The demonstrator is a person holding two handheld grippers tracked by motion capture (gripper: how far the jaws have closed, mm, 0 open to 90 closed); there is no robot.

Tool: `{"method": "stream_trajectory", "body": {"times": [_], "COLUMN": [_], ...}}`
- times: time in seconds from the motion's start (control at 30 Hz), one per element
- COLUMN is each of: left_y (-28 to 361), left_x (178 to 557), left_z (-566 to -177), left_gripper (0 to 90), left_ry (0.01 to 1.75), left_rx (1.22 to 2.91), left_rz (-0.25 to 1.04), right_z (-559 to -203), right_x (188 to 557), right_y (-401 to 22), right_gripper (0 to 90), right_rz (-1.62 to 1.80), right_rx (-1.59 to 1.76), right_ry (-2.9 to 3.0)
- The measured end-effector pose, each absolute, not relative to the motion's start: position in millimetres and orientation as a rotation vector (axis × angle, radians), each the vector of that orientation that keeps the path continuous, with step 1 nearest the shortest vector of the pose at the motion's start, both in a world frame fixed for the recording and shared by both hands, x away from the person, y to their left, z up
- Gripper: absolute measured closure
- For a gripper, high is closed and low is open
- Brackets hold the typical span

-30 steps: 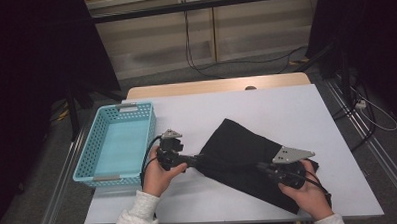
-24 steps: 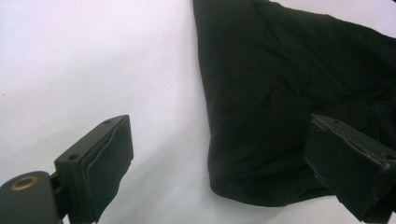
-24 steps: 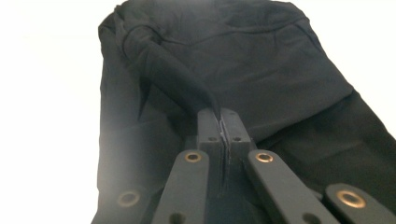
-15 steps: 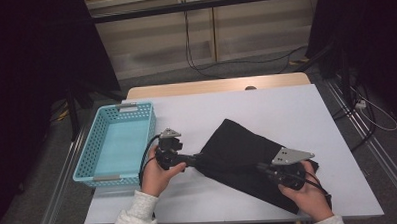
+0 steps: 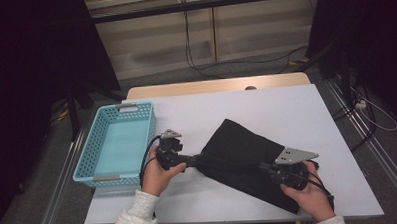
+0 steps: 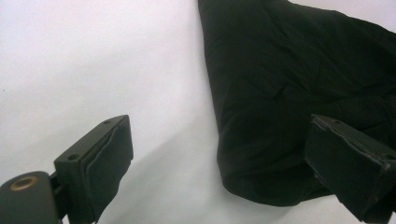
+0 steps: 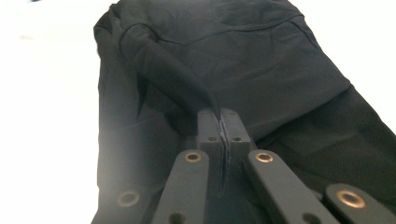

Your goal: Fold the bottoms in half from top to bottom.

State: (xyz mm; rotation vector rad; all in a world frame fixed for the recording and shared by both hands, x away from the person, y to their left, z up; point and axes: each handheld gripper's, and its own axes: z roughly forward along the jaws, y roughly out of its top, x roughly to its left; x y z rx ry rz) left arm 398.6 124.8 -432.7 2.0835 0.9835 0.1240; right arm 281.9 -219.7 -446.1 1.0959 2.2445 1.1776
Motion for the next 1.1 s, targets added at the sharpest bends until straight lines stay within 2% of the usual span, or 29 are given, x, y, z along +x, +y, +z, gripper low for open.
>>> {"method": "stream_trajectory", "body": {"times": [1.1], "left_y": [127.9], "left_x": [399.0], "left_z": [-432.7], "left_gripper": [8.4], "left_ry": [1.007], "left_rx": [2.068], "left_rz": [0.116], "right_z": [-444.9], "right_x": [269.9], "right_y": [-228.1], "right_gripper": [89.1], "right_rz": [1.179], "right_rx": [1.101], "right_ry": [2.237]}}
